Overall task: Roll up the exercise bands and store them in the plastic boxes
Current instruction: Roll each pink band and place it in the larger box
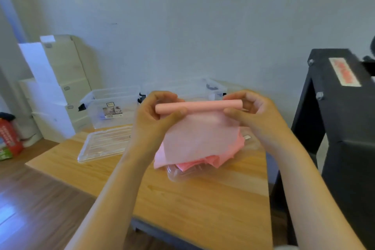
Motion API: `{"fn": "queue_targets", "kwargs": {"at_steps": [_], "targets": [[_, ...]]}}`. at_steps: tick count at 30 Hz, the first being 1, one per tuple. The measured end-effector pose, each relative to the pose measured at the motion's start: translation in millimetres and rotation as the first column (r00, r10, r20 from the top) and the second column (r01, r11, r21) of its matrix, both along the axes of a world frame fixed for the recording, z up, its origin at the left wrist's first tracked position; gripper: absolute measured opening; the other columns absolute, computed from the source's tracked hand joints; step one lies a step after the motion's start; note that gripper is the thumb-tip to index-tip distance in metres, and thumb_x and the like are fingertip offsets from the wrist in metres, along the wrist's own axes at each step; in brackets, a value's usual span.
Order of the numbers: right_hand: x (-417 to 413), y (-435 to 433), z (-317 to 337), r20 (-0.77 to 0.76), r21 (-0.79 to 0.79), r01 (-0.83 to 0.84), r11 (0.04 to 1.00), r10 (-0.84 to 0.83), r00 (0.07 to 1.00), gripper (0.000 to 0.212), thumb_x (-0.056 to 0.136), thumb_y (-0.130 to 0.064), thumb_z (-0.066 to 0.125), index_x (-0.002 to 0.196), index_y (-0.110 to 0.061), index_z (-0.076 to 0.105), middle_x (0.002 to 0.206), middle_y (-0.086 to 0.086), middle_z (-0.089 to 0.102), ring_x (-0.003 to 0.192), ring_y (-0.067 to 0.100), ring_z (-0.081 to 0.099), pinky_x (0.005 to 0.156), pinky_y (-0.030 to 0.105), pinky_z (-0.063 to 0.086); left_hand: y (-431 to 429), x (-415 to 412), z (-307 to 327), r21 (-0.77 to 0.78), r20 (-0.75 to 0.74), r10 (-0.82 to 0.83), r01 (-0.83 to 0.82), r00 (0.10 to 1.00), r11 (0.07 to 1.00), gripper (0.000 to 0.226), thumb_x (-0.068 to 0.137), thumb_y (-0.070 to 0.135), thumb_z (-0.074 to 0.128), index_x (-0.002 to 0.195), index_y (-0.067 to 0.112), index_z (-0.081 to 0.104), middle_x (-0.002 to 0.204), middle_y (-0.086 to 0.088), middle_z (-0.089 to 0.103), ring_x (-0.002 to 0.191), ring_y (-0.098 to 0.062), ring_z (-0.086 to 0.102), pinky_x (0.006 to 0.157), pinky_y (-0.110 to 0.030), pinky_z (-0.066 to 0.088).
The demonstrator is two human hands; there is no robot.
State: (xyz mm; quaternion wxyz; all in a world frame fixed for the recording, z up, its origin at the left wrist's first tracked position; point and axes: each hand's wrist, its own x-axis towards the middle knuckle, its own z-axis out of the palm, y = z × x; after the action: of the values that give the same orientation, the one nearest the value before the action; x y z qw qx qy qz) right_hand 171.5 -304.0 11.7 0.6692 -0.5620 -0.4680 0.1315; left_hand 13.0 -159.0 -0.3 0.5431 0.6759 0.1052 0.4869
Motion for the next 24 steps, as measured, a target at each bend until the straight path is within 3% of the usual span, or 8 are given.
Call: {"fn": "queue_targets", "kwargs": {"at_steps": [4, 7, 9, 14, 21, 24], "targets": [[-6.5, -11.6, 45.6, 0.069, 0.092, -0.014, 0.996, 0.008, 0.998, 0.018, 0.081, -0.006, 0.07, 0.094, -0.018, 0.067, 0.08, -0.011, 0.069, 0.073, 0.006, 0.063, 0.059, 0.02, 0.051, -11.5, -6.4, 46.7, 0.114, 0.057, -0.004, -0.002, 0.998, 0.993, 0.023, 0.072, 0.02, 0.076, 0.09, 0.029, 0.064, 0.092, 0.004, 0.073, 0.088, -0.013, 0.067, 0.073, -0.026, 0.052], [-9.2, -16.3, 64.4, 0.068, 0.129, -0.059, 0.99, 0.051, 0.996, 0.017, 0.083, -0.008, 0.068, 0.092, -0.021, 0.067, 0.081, -0.008, 0.067, 0.072, 0.01, 0.06, 0.057, 0.023, 0.047, -14.1, -8.1, 64.9, 0.116, 0.111, -0.036, 0.023, 0.993, 0.993, 0.027, 0.077, 0.012, 0.075, 0.093, 0.029, 0.063, 0.09, 0.006, 0.073, 0.084, -0.014, 0.067, 0.073, -0.027, 0.054], [-8.7, -14.1, 66.3, 0.074, 0.119, -0.063, 0.991, 0.055, 0.996, 0.018, 0.083, -0.007, 0.068, 0.093, -0.022, 0.067, 0.08, -0.009, 0.067, 0.073, 0.01, 0.06, 0.059, 0.024, 0.046, -11.9, -7.0, 64.3, 0.109, 0.125, -0.055, 0.042, 0.991, 0.993, 0.029, 0.078, 0.008, 0.075, 0.096, 0.027, 0.061, 0.09, 0.006, 0.073, 0.082, -0.013, 0.067, 0.073, -0.025, 0.055], [1.2, 8.2, 36.5, 0.091, 0.05, 0.005, 0.999, -0.009, 0.996, 0.02, 0.084, -0.003, 0.067, 0.094, -0.019, 0.066, 0.079, -0.011, 0.067, 0.07, -0.003, 0.059, 0.055, 0.012, 0.044, 10.5, 4.7, 27.7, 0.016, 0.072, -0.065, 0.064, 0.995, 0.998, 0.034, 0.069, 0.015, 0.075, 0.098, 0.024, 0.061, 0.093, 0.002, 0.074, 0.084, -0.014, 0.067, 0.073, -0.024, 0.053], [25.0, 51.6, -36.5, -0.198, -0.108, -0.045, 0.993, 0.023, 0.98, 0.022, 0.079, -0.001, 0.07, 0.091, -0.019, 0.065, 0.071, -0.008, 0.067, 0.064, 0.006, 0.06, 0.054, 0.016, 0.045, 48.5, 24.9, -44.7, -0.029, -0.006, -0.02, 0.02, 1.0, 0.999, 0.032, 0.067, 0.008, 0.077, 0.091, 0.024, 0.065, 0.091, 0.004, 0.073, 0.088, -0.011, 0.067, 0.071, -0.019, 0.052], [30.4, 62.8, -57.2, -0.253, -0.195, -0.057, 0.979, 0.006, 0.968, 0.017, 0.078, -0.007, 0.073, 0.088, -0.018, 0.064, 0.066, -0.006, 0.064, 0.059, 0.006, 0.059, 0.051, 0.015, 0.043, 57.3, 28.9, -67.9, -0.005, -0.047, 0.02, -0.02, 0.999, 1.0, 0.034, 0.071, -0.002, 0.079, 0.092, 0.019, 0.063, 0.088, 0.008, 0.071, 0.087, -0.008, 0.065, 0.07, -0.019, 0.052]]}}
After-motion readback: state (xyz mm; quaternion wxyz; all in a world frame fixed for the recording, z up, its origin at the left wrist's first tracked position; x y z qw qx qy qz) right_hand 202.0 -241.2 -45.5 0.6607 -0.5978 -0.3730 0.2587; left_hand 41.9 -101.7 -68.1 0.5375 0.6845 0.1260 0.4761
